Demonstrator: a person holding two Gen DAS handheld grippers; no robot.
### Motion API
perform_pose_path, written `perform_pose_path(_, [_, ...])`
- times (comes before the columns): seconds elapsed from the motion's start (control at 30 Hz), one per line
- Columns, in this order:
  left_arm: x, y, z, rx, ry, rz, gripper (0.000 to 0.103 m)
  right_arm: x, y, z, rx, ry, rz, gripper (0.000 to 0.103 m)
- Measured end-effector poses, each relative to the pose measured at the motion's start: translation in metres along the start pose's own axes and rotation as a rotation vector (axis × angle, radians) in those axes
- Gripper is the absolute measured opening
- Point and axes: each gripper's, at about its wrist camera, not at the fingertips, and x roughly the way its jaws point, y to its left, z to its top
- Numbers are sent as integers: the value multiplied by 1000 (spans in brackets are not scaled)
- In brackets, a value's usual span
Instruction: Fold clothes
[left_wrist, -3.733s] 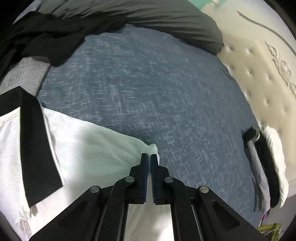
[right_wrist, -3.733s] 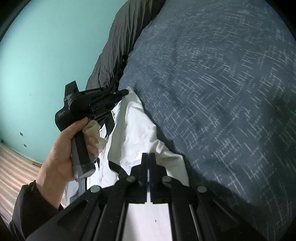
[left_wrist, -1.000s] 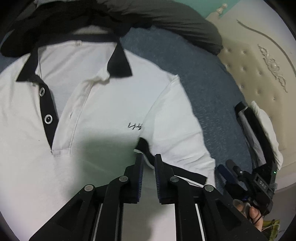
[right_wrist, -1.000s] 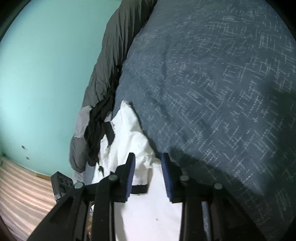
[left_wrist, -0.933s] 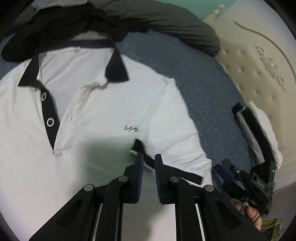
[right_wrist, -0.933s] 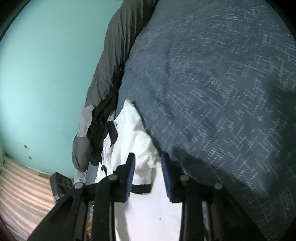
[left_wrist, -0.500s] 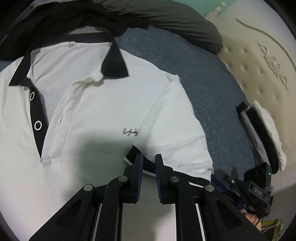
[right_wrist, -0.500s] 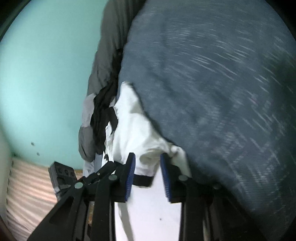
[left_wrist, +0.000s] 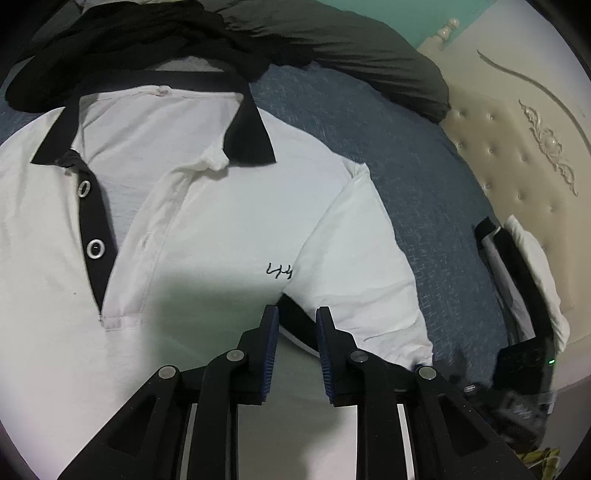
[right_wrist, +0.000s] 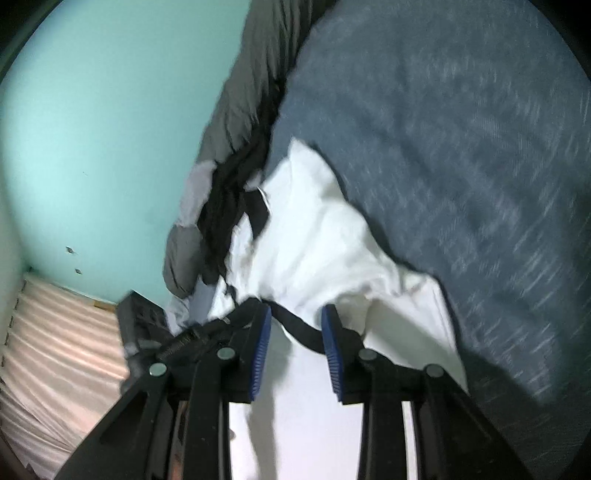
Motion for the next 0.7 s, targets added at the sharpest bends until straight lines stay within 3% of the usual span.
perform_pose_path(0.13, [-12,4,-1,-3,-19,4,22,6,-4,-3,10,13,-43,29])
perform_pose_path(0.23, [-36,16,-7,-13,-43,22,22,-4,7,-1,-9,-30,-37,29])
perform_pose_path(0.37, [-85,59,-29,-93,-80,62,22,-19,21,-1,-42,-64,-13,29])
perform_pose_path(0.53, [-137,119,-55,-164,-118,145,24,-24,40,-29,-124,-43,-60,29])
perform_pose_path(0.7, [-185,183,-76,-271,-173,202,39,-30,47,-60,-160,-22,-82,29])
